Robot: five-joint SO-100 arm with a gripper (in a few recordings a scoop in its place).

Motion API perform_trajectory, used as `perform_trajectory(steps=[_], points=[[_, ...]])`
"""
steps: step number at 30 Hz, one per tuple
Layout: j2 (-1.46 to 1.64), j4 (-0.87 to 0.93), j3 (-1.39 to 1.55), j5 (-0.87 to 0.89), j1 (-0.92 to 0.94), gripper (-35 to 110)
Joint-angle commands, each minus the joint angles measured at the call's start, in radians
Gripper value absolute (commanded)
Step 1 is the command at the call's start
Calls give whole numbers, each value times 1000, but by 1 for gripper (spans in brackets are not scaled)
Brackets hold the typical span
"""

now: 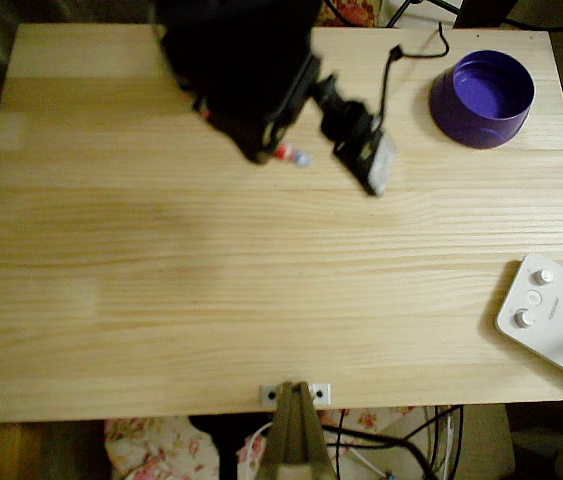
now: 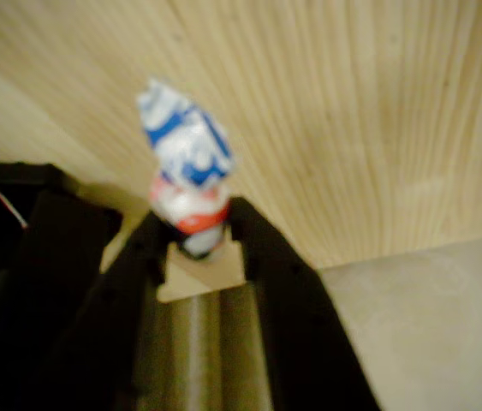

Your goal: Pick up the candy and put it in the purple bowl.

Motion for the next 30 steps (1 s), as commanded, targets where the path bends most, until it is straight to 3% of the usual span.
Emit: perform_trajectory(steps=[1,19,30], points=[[161,51,-6,55,-92,7],[268,48,-58,357,-658,7],[158,-48,-155,408,-847,7]])
